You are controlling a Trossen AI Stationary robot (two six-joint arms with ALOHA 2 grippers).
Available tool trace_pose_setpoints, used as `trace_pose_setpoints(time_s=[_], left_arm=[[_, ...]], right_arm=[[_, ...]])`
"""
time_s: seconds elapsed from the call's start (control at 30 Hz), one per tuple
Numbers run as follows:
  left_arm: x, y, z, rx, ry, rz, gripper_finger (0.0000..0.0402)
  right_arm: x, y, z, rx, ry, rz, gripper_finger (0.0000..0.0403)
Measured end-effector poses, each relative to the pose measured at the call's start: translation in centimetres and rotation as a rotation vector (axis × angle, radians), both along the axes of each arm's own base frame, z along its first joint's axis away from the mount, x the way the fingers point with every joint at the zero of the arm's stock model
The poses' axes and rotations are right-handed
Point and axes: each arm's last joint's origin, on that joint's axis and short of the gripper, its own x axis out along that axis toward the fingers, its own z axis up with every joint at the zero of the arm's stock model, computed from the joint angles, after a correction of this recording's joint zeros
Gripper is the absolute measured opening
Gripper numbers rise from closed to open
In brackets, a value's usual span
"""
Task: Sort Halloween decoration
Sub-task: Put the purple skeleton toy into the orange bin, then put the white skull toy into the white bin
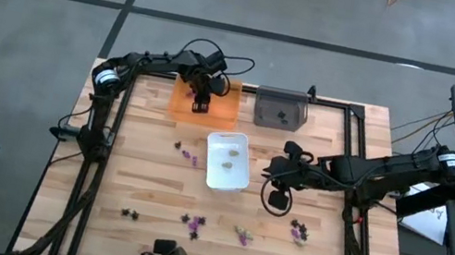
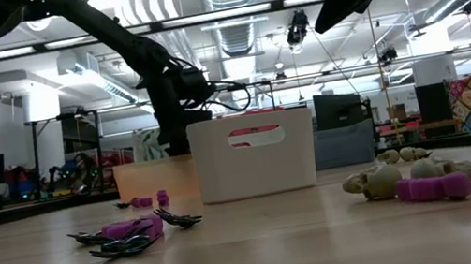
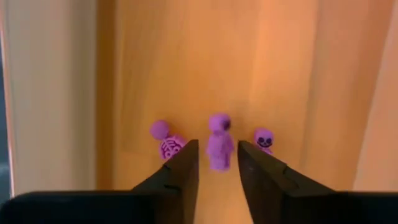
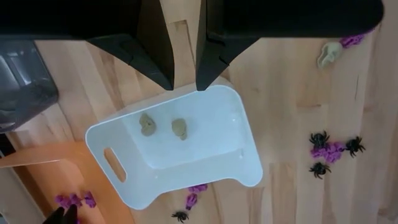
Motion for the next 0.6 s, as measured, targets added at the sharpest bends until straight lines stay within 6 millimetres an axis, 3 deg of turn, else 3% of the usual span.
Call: trace_pose_setpoints(time_s=[0.17,0.33,0.6], left_arm=[[-0.1,-0.1,0.1,-0.009,-0.001,0.026,0.0137],[-0.2,-0.3,1.0,-0.011,-0.025,0.077,0.0145],[-0.7,-2.3,6.4,-0.013,-0.192,0.074,0.0139]], right_arm=[[0.0,0.0,0.0,0.019,-0.004,-0.019,0.0059],[0.0,0.0,0.0,0.045,-0.008,-0.045,0.0059],[0.0,0.0,0.0,0.077,-0.015,-0.078,0.0059]])
